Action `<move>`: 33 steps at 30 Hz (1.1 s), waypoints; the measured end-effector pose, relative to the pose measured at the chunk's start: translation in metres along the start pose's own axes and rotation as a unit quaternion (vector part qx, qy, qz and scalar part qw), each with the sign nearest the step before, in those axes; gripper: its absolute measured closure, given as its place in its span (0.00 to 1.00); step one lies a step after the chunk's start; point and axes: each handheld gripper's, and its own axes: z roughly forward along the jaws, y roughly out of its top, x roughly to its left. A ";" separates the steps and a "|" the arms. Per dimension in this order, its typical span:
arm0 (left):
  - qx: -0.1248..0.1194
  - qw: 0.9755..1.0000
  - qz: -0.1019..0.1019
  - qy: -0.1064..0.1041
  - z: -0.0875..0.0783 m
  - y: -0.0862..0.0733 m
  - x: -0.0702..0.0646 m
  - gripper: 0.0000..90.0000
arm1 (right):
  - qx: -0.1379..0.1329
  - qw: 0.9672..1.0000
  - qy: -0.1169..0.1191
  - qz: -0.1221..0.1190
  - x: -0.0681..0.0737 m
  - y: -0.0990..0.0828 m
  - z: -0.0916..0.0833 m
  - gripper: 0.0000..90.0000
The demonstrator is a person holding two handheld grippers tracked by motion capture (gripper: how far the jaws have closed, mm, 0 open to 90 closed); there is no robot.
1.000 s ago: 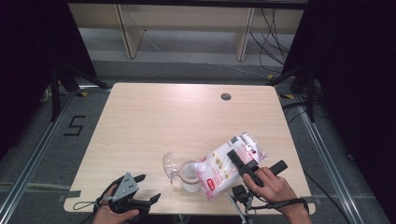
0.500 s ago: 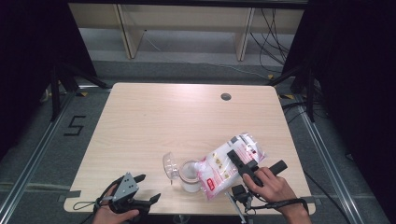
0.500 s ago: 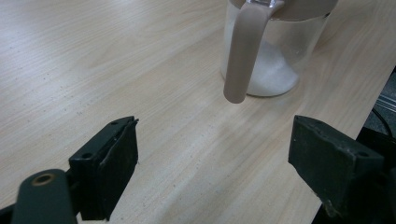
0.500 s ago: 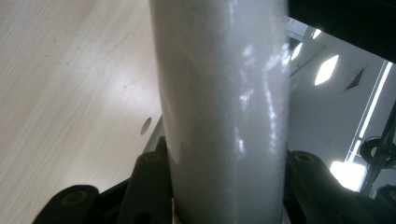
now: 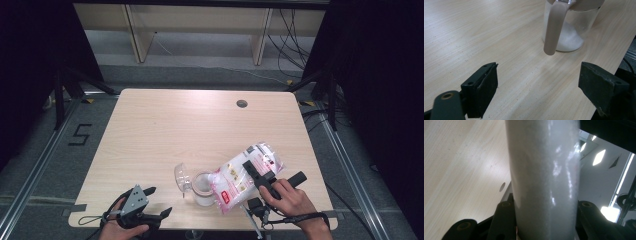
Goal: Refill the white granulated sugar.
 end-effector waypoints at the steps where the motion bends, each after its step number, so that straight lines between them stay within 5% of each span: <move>1: 0.000 1.000 0.002 0.000 0.000 0.000 0.000 0.17 | 0.001 1.000 0.001 0.002 0.000 0.000 0.000 0.73; 10: 0.000 1.000 0.000 0.000 0.000 0.000 0.000 0.17 | 0.002 1.000 -0.007 -0.020 -0.004 -0.001 -0.002 0.74; 11: 0.000 1.000 -0.001 0.000 0.000 0.000 0.000 0.17 | 0.008 1.000 -0.005 -0.005 -0.003 -0.001 -0.003 0.74; 13: 0.000 1.000 0.000 0.000 0.000 0.000 0.000 0.17 | 0.006 1.000 -0.006 -0.019 -0.005 -0.002 -0.003 0.74; 33: 0.000 1.000 0.000 0.000 0.000 0.000 0.000 0.17 | 0.000 1.000 -0.007 -0.007 -0.002 -0.002 -0.003 0.74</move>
